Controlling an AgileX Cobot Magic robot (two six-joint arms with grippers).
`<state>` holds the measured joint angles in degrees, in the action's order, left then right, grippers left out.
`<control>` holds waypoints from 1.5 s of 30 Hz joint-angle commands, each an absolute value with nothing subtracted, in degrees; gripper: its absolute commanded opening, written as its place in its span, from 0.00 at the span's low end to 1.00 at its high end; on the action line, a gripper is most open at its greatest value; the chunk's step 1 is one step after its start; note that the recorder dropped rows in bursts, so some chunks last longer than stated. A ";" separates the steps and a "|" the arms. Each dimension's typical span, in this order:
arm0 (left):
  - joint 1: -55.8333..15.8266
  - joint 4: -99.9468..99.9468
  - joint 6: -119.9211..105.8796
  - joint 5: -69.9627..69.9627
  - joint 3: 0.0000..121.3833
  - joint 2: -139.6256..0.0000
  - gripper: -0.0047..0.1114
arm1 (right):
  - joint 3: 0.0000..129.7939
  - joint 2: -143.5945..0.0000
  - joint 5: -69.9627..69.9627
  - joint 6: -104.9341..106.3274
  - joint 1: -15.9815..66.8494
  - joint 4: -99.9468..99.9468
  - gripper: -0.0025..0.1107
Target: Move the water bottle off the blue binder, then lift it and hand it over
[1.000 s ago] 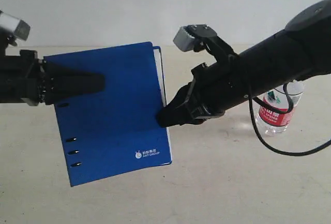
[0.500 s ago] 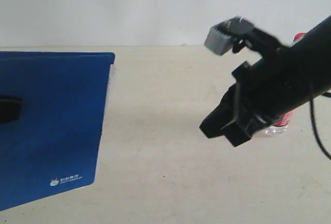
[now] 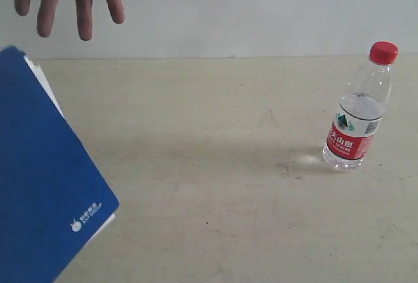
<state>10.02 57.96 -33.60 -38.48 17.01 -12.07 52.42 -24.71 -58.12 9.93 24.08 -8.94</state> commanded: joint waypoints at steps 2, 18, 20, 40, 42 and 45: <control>10.15 83.11 -49.42 -19.08 8.77 -11.52 0.08 | 52.44 -23.46 -61.51 8.48 23.93 -8.88 0.02; 10.15 99.95 -78.94 -29.40 17.71 -30.26 0.08 | 52.44 -23.46 -59.59 6.31 23.93 -2.74 0.02; 10.15 99.95 -80.38 -31.50 20.57 -34.09 0.08 | 52.44 -23.46 -59.59 6.31 23.93 -1.16 0.02; 10.15 99.95 -83.79 -33.51 23.63 -49.01 0.47 | 52.44 -23.46 -63.58 7.58 23.93 -1.08 0.02; 10.15 99.95 -83.19 -24.40 23.63 -49.01 0.41 | 52.44 -23.46 -63.58 7.58 23.93 -2.30 0.02; 10.15 99.95 -83.19 -11.43 23.63 -48.66 0.27 | 52.44 -23.46 -64.26 7.58 23.93 -3.71 0.02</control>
